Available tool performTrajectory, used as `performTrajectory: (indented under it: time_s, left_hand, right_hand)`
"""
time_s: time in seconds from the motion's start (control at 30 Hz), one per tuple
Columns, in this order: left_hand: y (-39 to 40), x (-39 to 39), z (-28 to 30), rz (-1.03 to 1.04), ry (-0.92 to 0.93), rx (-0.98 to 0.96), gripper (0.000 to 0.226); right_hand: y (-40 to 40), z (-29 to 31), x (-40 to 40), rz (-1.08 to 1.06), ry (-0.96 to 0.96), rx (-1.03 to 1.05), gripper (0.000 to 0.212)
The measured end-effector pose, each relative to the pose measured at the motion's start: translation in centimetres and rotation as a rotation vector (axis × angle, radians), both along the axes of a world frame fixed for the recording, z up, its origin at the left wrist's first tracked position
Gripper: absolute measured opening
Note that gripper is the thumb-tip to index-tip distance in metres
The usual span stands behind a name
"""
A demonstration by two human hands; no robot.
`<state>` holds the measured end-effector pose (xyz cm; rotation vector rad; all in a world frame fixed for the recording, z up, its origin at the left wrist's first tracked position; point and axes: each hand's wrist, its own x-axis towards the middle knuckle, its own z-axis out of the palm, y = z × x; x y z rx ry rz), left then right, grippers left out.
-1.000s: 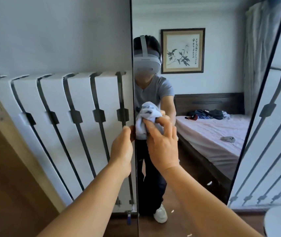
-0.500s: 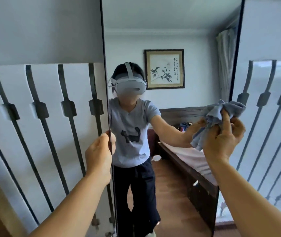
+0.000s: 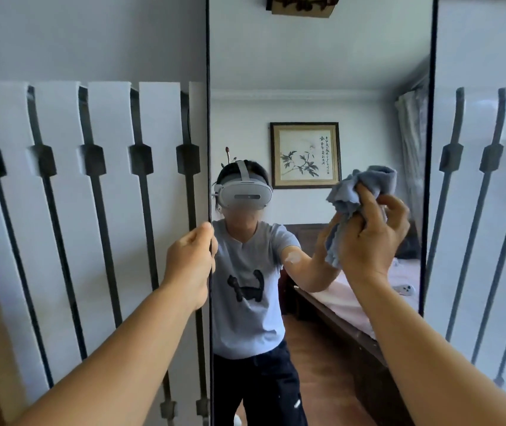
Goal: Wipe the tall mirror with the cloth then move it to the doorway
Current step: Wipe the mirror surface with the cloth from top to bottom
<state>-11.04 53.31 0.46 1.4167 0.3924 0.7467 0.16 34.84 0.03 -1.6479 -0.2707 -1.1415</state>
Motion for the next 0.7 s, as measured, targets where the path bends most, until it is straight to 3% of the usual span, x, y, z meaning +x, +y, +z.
performTrajectory:
  time_s: [0.17,0.3,0.43,0.6,0.7]
  left_hand:
    - [1.0,-0.3,-0.9,-0.114,0.026,-0.048,0.052]
    - [1.5,-0.7,-2.1,-0.169,-0.013,-0.095,0.027]
    - [1.8,-0.9,-3.1,-0.224,-0.060,-0.101,0.022]
    - [1.4,-0.4,-3.7,-0.142,-0.079,-0.051,0.022]
    - [1.4,-0.2,-3.8,-0.136,-0.098,-0.077,0.035]
  right_hand:
    - [6.3,-1.5,-3.0,0.108,-0.108,-0.231,0.034]
    - [11.7,-2.6,-5.9,0.189,-0.177,-0.432,0.039]
    - [14.6,-3.6,-7.0,0.231,-0.221,-0.381,0.038]
    - [12.8,-3.9,-5.8,0.203,-0.343,-0.475,0.037]
    - [10.2,-4.2,-4.2,0.168,-0.292,-0.395,0.039]
